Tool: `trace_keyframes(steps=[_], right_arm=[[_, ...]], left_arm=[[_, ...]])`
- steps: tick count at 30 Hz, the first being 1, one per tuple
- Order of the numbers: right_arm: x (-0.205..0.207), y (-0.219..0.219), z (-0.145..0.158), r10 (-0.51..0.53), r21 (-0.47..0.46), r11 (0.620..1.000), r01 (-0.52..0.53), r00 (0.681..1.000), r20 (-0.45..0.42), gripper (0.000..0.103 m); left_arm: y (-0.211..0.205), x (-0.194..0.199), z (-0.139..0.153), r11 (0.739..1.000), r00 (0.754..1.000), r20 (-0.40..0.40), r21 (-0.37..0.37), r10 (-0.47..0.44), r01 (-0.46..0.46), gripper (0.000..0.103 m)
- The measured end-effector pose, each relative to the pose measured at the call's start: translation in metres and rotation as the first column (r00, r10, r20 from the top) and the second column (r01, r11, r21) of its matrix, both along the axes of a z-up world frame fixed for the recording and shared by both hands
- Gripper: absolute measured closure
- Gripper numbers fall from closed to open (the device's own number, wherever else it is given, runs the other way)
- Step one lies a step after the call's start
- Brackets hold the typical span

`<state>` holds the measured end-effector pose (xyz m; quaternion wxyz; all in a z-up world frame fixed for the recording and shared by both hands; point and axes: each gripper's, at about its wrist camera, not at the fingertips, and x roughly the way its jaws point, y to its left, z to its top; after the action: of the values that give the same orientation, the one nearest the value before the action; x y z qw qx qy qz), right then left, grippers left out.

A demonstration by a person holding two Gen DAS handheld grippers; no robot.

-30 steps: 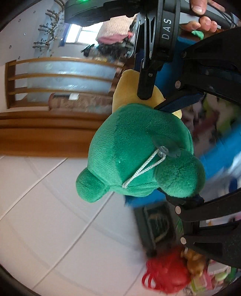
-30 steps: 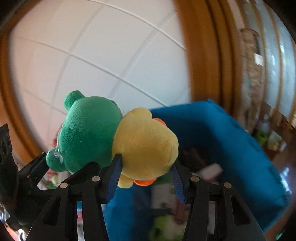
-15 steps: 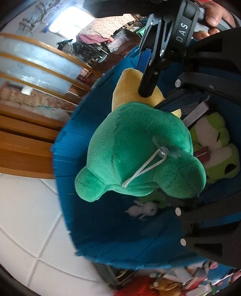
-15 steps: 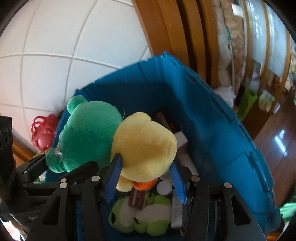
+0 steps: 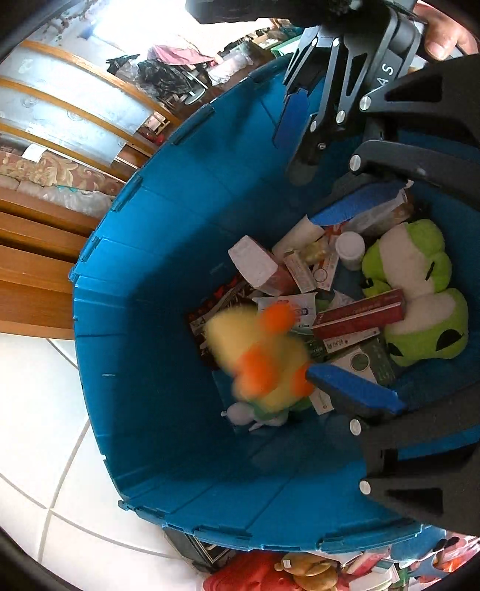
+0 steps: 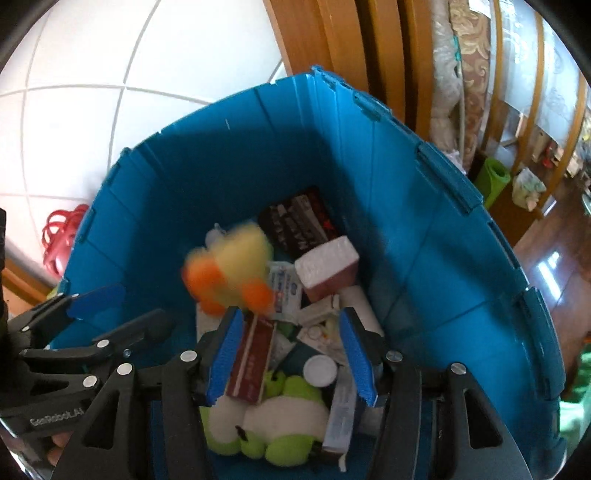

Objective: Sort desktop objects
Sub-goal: 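Lower the frog and duck plush into the blue bin and open both tools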

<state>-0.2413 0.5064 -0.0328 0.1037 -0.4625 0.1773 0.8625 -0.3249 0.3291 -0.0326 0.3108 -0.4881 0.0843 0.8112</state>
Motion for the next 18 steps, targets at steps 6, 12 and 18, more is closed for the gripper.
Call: trace_keyframes(steps=[6,12,18], right_arm=[[0.003,-0.003,0.004,0.0,0.031,1.0,0.0,1.0,0.004,0.046],[0.011,-0.014,0.016,0.003,0.071,0.997,-0.001,1.0,-0.022,0.037],[0.02,-0.028,0.031,-0.002,0.133,0.991,0.009,0.999,-0.05,0.016]], left_arm=[[0.001,-0.003,0.002,1.0,1.0,-0.015,0.012,0.007,-0.007,0.026],[-0.012,0.008,0.016,1.0,0.998,-0.06,0.027,0.01,-0.008,0.025],[-0.032,0.022,0.033,0.999,0.992,-0.122,0.048,0.028,-0.022,0.025]])
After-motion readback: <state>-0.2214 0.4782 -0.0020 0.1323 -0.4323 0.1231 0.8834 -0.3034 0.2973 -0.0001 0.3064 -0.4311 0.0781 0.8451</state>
